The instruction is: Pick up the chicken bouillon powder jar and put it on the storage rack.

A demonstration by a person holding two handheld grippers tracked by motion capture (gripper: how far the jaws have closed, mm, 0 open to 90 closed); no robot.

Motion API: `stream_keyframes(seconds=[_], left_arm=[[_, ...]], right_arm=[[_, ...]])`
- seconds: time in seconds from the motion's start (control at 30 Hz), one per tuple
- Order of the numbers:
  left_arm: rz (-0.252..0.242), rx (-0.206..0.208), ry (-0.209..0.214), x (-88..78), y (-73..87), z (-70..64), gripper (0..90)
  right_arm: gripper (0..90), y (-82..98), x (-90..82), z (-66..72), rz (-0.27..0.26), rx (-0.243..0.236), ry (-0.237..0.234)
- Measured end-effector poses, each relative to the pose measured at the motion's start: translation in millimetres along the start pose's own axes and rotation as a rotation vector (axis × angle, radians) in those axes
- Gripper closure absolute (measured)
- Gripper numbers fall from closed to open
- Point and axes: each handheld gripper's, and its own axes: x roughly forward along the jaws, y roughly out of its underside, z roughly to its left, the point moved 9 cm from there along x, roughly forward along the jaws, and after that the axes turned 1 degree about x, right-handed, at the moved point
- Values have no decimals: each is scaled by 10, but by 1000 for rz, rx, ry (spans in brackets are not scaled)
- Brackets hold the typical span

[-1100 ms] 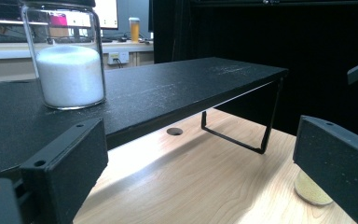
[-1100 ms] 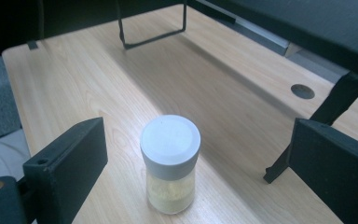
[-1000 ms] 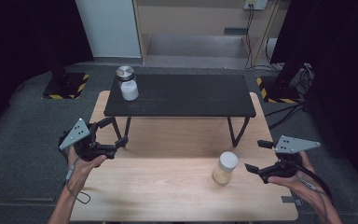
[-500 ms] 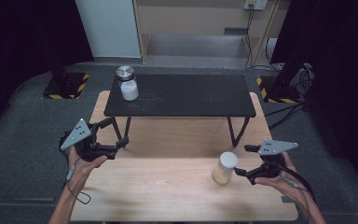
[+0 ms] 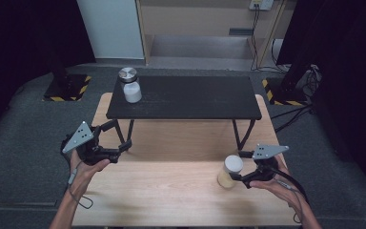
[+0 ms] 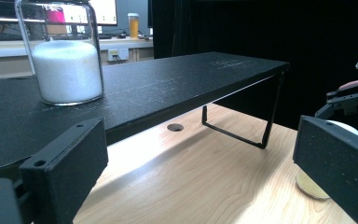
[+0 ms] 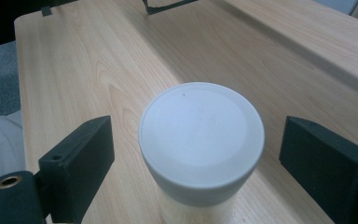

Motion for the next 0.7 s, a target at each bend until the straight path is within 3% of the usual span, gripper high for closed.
stream_keyframes(seconds=[0.3, 0.47, 0.7], left_arm=[[-1, 1, 0, -3, 0, -2, 21], [3, 1, 3, 8, 5, -2, 21], [-5, -3, 1, -6, -1, 8, 21]], right_arm=[[179, 33, 129, -36, 9, -1, -10], [326, 56, 166, -46, 11, -12, -22], [333, 54, 163, -25, 12, -25, -6]])
